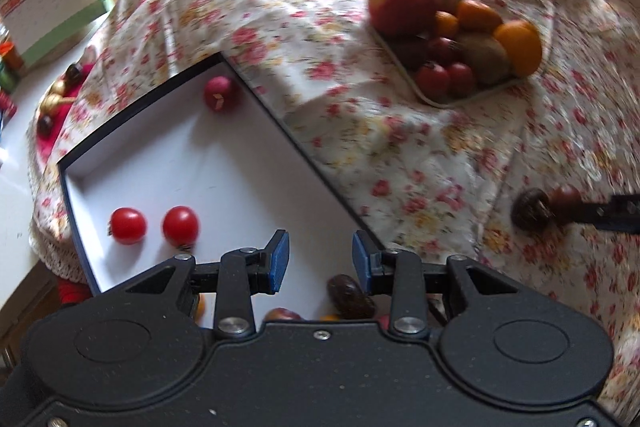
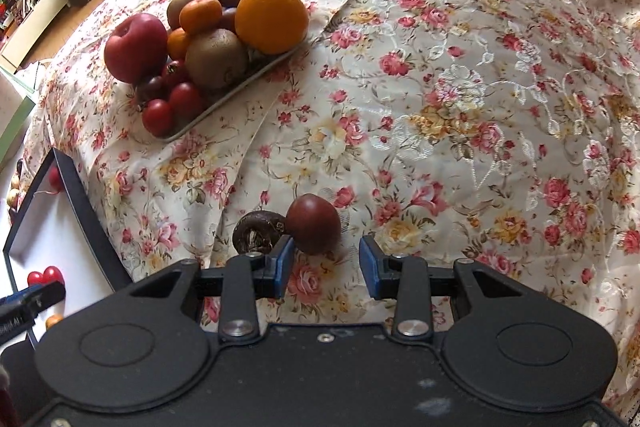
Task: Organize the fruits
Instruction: 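Move both tools back to the remaining dark plums on the cloth, then grasp a dark plum with the left gripper while the right grasps another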
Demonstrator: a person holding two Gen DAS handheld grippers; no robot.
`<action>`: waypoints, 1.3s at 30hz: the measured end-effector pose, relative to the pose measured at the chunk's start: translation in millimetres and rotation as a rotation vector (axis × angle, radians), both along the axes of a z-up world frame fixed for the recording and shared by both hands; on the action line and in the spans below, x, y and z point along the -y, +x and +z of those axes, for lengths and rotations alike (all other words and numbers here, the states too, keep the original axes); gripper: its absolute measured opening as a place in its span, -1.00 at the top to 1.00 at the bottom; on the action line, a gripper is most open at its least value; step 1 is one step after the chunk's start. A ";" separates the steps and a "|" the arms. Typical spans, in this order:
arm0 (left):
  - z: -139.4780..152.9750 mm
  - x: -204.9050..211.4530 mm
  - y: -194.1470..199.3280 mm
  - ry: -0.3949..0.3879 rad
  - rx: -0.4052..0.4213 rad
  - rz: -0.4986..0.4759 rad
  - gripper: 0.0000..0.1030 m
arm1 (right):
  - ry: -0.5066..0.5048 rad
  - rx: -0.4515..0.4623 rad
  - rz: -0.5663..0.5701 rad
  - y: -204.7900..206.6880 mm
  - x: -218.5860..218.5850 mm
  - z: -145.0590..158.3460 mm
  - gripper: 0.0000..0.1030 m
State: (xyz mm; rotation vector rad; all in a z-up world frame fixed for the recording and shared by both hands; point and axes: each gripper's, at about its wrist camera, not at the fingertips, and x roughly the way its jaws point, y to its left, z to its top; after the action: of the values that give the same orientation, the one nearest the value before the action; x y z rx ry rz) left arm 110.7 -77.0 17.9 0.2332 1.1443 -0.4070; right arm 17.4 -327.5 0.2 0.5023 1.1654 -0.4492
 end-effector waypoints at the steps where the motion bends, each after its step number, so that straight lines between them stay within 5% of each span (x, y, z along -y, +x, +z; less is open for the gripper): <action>1: 0.2 5.7 -4.8 0.004 0.005 -0.021 0.15 | 0.000 -0.003 -0.001 1.0 0.5 -1.8 0.25; 18: -19.7 61.5 -34.8 -0.014 -0.065 -0.141 0.15 | 0.024 0.001 0.045 20.2 4.6 -31.3 0.34; 30: -22.9 126.2 -36.0 -0.131 -0.096 -0.174 0.15 | -0.054 0.017 -0.095 -11.6 45.9 -17.7 0.34; 39: -48.7 159.1 -38.6 -0.038 -0.086 -0.193 -0.01 | -0.015 0.039 -0.111 -21.8 67.1 -22.6 0.33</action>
State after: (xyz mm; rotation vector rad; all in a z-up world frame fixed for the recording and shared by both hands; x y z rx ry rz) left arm 72.1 -236.1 -30.8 0.2960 1.2015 -0.6137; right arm -4.4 -394.7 -22.4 0.5617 1.0999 -0.5411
